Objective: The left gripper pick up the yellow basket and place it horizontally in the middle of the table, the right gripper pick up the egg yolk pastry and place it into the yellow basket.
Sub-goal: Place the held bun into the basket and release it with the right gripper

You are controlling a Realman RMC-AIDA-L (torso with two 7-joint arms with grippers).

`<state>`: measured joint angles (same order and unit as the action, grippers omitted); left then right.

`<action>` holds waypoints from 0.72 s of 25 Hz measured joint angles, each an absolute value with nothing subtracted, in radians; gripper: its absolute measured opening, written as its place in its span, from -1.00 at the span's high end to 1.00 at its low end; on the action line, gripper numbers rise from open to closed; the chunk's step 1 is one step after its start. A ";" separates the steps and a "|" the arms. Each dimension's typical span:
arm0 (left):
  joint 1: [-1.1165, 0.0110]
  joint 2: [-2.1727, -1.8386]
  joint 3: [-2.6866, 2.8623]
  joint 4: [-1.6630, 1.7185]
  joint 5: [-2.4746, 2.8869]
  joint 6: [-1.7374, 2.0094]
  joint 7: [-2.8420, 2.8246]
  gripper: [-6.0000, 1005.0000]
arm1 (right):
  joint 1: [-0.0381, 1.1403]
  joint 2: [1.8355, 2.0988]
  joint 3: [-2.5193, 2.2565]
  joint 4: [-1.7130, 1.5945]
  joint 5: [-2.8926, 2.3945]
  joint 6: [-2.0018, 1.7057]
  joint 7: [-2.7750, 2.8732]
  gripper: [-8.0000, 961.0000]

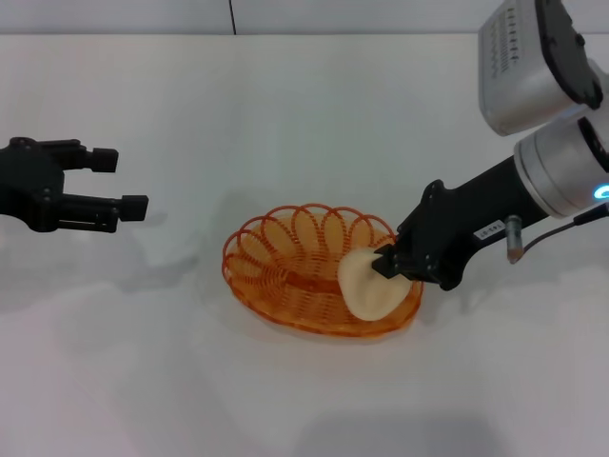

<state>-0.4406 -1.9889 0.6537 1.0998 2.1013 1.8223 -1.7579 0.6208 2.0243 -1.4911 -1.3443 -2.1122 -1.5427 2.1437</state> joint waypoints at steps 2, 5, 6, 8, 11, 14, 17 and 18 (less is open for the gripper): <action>-0.441 -1.992 0.654 1.100 2.103 1.822 -1.758 -0.78 | 0.626 2.025 -1.493 -1.334 -2.112 -1.535 2.144 0.90; -0.442 -1.995 0.653 1.101 2.105 1.822 -1.758 -0.78 | 0.630 2.025 -1.493 -1.323 -2.112 -1.524 2.144 0.90; -0.442 -1.995 0.653 1.102 2.105 1.822 -1.758 -0.78 | 0.630 2.024 -1.493 -1.321 -2.112 -1.520 2.144 0.90; -0.440 -1.996 0.653 1.102 2.105 1.822 -1.758 -0.78 | 0.631 2.024 -1.493 -1.319 -2.112 -1.517 2.144 0.89; -0.440 -1.996 0.653 1.102 2.105 1.822 -1.759 -0.78 | 0.631 2.023 -1.492 -1.322 -2.112 -1.517 2.143 0.88; -0.439 -1.997 0.653 1.103 2.106 1.822 -1.759 -0.78 | 0.628 2.021 -1.490 -1.330 -2.103 -1.520 2.140 0.88; -0.439 -1.997 0.653 1.103 2.106 1.822 -1.759 -0.78 | 0.620 2.020 -1.488 -1.339 -2.089 -1.518 2.134 0.87; -0.439 -1.997 0.653 1.103 2.106 1.822 -1.759 -0.78 | 0.619 2.020 -1.487 -1.341 -2.088 -1.517 2.133 0.72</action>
